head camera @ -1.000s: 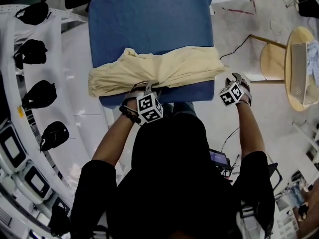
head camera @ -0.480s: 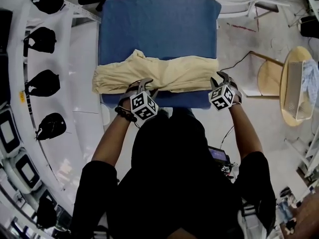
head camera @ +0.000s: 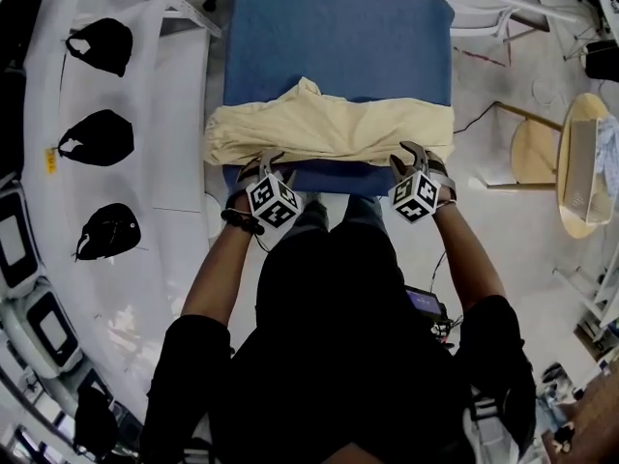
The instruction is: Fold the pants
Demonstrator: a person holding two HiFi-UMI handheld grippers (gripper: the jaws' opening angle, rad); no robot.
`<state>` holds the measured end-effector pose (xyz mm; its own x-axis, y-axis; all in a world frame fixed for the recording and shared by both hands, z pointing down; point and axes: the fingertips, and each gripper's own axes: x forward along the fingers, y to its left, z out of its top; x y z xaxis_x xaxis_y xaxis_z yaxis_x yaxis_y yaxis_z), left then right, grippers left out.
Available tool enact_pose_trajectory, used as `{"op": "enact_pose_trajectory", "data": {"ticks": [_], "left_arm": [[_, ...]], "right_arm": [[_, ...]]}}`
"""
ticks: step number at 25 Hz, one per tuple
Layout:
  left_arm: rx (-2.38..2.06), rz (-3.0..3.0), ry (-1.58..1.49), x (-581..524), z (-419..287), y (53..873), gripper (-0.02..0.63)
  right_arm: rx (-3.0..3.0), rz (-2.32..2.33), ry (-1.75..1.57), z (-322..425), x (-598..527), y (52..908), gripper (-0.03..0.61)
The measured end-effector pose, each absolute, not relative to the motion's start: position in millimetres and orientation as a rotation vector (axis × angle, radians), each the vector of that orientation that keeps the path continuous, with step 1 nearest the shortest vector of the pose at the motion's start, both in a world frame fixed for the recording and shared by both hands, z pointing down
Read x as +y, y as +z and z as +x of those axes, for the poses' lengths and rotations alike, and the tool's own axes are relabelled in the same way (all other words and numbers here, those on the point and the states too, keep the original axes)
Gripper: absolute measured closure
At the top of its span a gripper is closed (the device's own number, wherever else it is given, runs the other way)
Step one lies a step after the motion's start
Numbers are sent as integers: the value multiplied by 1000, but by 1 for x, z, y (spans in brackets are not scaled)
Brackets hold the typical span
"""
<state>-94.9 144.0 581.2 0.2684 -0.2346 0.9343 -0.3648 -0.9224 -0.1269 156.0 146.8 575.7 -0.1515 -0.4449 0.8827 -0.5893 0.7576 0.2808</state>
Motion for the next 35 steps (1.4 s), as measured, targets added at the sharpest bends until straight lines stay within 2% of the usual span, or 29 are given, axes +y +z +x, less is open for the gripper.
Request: {"op": "enact_pose_trajectory", "data": {"ticks": [8, 17, 21, 25, 26, 27, 29, 35], "left_arm": [[-639, 2316, 1830, 159, -206, 608, 416], [-654, 2363, 1896, 125, -219, 624, 430], [-547, 2375, 2004, 118, -225, 635, 454], [-402, 2378, 2092, 123, -224, 649, 528], [-393, 2371, 2093, 124, -224, 650, 540], [-399, 2363, 2081, 124, -225, 650, 549], [-428, 2343, 2042, 122, -226, 647, 580], [-385, 2325, 2059, 125, -232, 644, 583]], "right_arm": [[-1708, 829, 175, 103, 177, 606, 407], [-1613, 799, 171, 100, 172, 618, 406], [-1583, 776, 173, 101, 171, 623, 411], [-1566, 763, 204, 103, 170, 630, 458], [-1562, 772, 209, 104, 170, 630, 490], [-1556, 783, 209, 106, 170, 629, 566], [-1544, 787, 196, 111, 170, 627, 565], [-1521, 742, 60, 121, 169, 614, 565]]}}
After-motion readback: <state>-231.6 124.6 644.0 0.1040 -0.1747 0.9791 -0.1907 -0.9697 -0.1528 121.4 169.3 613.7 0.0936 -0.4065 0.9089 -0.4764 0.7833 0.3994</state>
